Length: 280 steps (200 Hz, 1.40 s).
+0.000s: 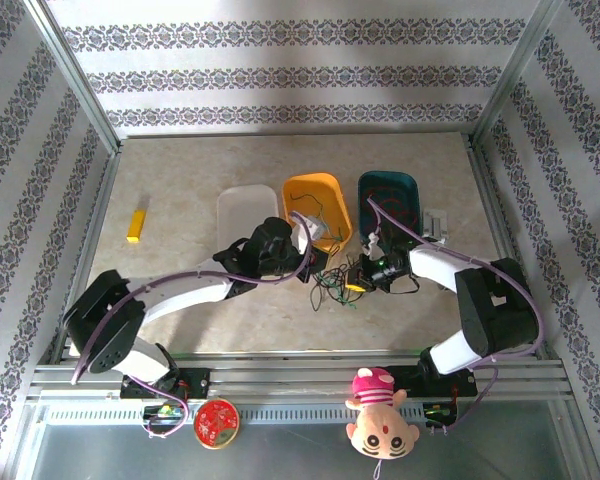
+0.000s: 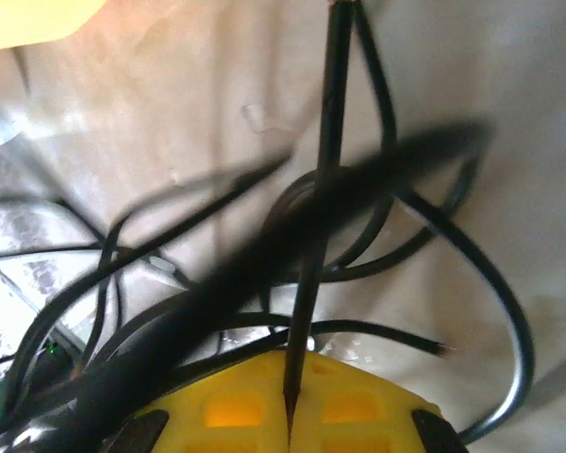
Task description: Untangle the cables
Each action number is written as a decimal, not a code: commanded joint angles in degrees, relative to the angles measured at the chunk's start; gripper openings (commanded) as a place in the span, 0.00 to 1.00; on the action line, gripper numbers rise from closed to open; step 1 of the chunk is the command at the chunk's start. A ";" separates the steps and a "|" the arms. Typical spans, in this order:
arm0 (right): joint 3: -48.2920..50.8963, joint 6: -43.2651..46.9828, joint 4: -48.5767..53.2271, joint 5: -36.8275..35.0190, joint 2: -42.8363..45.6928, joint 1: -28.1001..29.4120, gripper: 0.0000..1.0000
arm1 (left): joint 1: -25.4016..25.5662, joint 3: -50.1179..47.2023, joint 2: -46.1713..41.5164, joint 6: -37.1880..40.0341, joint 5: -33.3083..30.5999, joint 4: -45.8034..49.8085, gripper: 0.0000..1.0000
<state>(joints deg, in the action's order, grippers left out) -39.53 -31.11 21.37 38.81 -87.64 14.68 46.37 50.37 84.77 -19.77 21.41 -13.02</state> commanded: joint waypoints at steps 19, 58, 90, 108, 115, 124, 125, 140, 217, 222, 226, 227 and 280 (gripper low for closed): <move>1.08 0.23 1.57 -2.59 -2.45 -1.02 0.00 | -3.65 0.09 -7.50 -1.62 16.30 1.59 0.00; 0.38 0.83 1.44 -2.41 -1.53 -0.74 0.00 | -4.36 3.33 -6.99 3.51 20.00 12.32 0.00; -0.82 1.80 1.70 -2.75 1.06 1.48 0.00 | -4.36 3.19 -2.76 5.57 15.62 15.20 0.00; -1.81 2.48 2.23 -2.93 2.01 3.17 0.00 | -4.36 2.40 -0.75 5.20 12.31 13.55 0.00; -2.16 2.66 2.49 -3.05 2.29 3.73 0.00 | -4.34 2.03 -0.13 4.88 10.94 12.77 0.00; -2.63 3.02 2.80 -3.33 2.53 4.50 0.00 | -4.36 1.70 0.57 4.58 9.03 11.69 0.00; -2.69 3.05 2.85 -3.36 2.50 4.53 0.00 | -4.36 1.73 0.66 4.53 8.84 11.61 0.00; -3.33 3.45 3.24 -3.47 2.71 5.63 0.00 | -4.36 1.58 1.74 4.08 6.75 10.38 0.00; -4.24 5.26 2.63 -0.93 5.17 8.85 0.00 | -2.12 3.72 5.32 7.20 -2.77 14.56 0.00; -4.24 5.37 2.58 -0.89 5.64 9.04 0.00 | -2.03 3.65 5.16 7.16 -4.67 14.78 0.00; -4.20 5.59 2.40 -0.99 6.22 9.21 0.00 | -1.99 3.49 4.99 7.07 -6.16 14.87 0.00; -4.18 5.61 2.38 -1.00 6.32 9.26 0.00 | -1.99 3.45 4.93 7.05 -6.53 14.86 0.00; -2.92 6.40 1.33 -8.22 15.56 9.96 0.50 | -1.54 2.44 1.77 8.83 -16.33 15.49 0.00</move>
<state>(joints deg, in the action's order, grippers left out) -42.37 -25.91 23.79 33.56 -75.90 23.90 43.99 52.51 89.43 -13.19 10.52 1.10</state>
